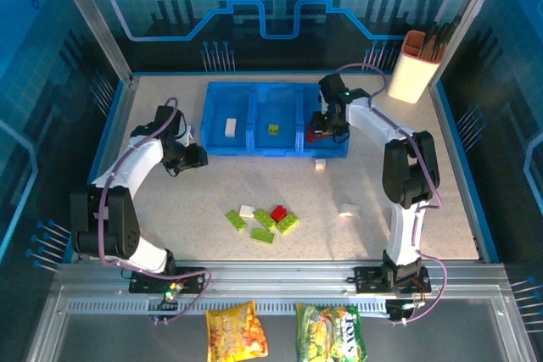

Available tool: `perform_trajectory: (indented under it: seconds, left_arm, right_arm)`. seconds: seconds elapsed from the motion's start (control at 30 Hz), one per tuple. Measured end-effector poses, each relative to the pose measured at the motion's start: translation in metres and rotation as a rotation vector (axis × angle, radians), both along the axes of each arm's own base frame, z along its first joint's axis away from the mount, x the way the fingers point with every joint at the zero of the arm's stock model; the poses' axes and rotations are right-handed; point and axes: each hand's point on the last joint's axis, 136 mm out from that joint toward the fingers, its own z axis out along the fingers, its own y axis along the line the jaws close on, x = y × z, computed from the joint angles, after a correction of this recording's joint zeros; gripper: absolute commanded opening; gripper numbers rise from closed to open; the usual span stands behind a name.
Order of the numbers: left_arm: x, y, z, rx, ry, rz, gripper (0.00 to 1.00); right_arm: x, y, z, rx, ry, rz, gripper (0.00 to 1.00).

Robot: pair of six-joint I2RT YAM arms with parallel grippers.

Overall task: Sort the legos into containers by color
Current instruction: Place the lego in the container, then pick up the lego from the bottom-center of the table.

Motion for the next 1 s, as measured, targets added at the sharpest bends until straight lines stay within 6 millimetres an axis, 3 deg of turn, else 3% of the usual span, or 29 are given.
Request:
perform_trajectory:
  seconds: [0.5,0.73,1.0]
  left_arm:
    - [0.0,-0.005,0.013,-0.031,-0.04,-0.01,0.46]
    - [0.0,-0.006,0.014,-0.032,-0.041,-0.011,0.46]
    - [0.0,-0.006,0.016,-0.032,-0.051,-0.012,0.46]
  right_arm:
    - [-0.088,0.02,0.036,-0.09,-0.058,0.085,0.43]
    - [-0.133,0.03,0.03,-0.151,-0.042,0.125,0.44]
    - [-0.178,0.029,0.013,-0.204,-0.003,0.132,0.44]
